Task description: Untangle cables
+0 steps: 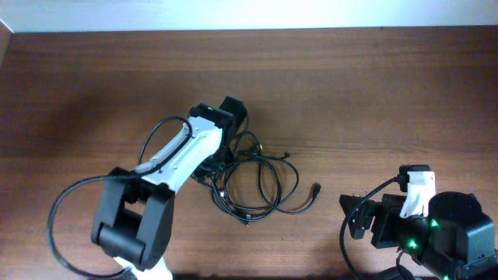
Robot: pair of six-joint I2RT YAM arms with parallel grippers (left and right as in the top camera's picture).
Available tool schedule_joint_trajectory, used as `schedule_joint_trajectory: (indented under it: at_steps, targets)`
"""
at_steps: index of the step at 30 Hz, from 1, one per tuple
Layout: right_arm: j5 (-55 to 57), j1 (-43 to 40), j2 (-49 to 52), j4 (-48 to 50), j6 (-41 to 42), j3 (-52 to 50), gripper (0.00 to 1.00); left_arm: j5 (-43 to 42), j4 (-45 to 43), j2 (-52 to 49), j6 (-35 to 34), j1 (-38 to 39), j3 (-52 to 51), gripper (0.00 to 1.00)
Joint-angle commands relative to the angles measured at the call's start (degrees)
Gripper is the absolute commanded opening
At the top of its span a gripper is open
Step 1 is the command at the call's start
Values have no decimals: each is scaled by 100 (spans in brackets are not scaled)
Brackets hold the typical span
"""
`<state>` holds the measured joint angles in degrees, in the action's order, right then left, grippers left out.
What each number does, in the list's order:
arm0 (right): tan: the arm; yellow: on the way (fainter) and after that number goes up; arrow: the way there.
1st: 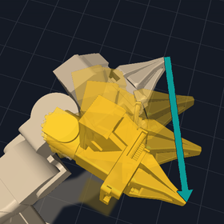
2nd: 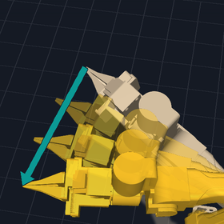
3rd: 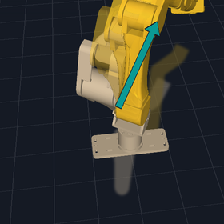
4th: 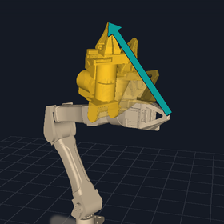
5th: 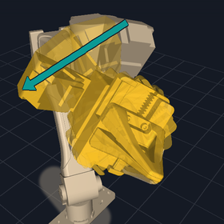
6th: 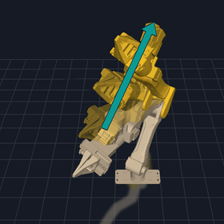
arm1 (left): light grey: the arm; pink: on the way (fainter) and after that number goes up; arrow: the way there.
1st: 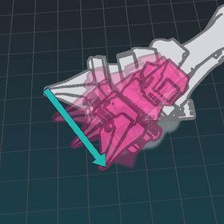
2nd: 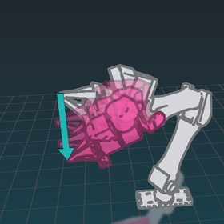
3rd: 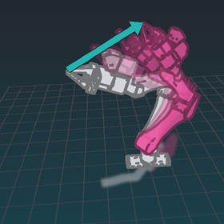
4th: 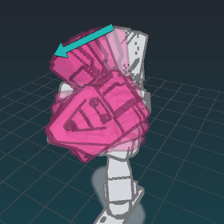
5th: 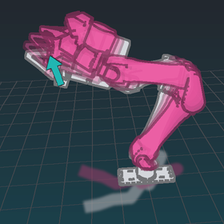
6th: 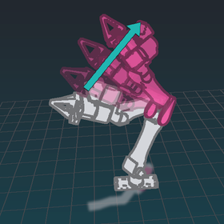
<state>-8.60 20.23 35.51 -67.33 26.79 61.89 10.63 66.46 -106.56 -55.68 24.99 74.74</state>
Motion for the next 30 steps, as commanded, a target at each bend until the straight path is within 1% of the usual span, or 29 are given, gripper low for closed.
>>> schedule_joint_trajectory:
  at_steps: [1,2,3,5,7,9,10,11,12,14,16,19,20,22,24,25,26,28,29,30]
  targets:
    - [50,-39,-26,7,-13,37,99,4,-7,-186,2,-13,-2,27]
    - [50,-39,-26,7,-13,37,99,4,-7,-186,2,-13,-2,10]
    - [48,-39,-26,4,-13,37,99,7,2,-186,7,-13,-2,0]
    - [24,-39,-26,2,-11,37,99,4,39,-133,57,-28,11,0]
    - [22,-37,-26,2,-11,37,99,4,245,153,605,-42,243,0]
    - [0,-37,-26,4,-9,37,99,-35,584,625,938,-39,662,0]
    - [-96,-37,-26,7,136,37,98,-369,619,1086,1314,-39,905,0]
    - [-280,-39,-26,24,291,37,99,-675,514,1497,1547,-39,1016,0]
    - [-511,-37,-26,31,291,37,99,-1167,146,2138,1751,-39,1038,0]
    - [-837,-37,-26,44,291,37,99,-1805,-361,2905,2031,-39,1038,0]
    - [-1071,-37,-26,72,289,37,99,-2098,-721,3508,2229,-39,1038,0]
    - [-1130,-37,-26,227,291,11,98,-2140,-1158,4332,2260,-39,1038,0]
    - [-1412,-37,-15,444,293,-61,99,-2138,-1322,4548,2262,-39,1038,0]
    - [-2306,-37,66,1137,717,-459,99,-2111,-1659,4942,2413,-42,1038,0]
    - [-2444,-37,234,1388,741,-1019,99,-1950,-1674,5056,2455,-42,1038,0]
    - [-2653,-37,337,1460,896,-1290,99,-1794,-1676,5080,2457,-42,1038,0]
    - [-3067,-37,448,1661,911,-1556,99,-1631,-1692,5097,2455,-42,1038,0]
    - [-3757,-37,684,2334,997,-2002,98,-1593,-1801,5104,2452,-42,1038,0]
    - [-3901,-35,833,2651,977,-2153,98,-1593,-1810,5104,2452,-42,1038,0]
    - [-3926,22,955,2861,330,-2203,99,-1593,-1805,5104,2452,-42,1038,0]
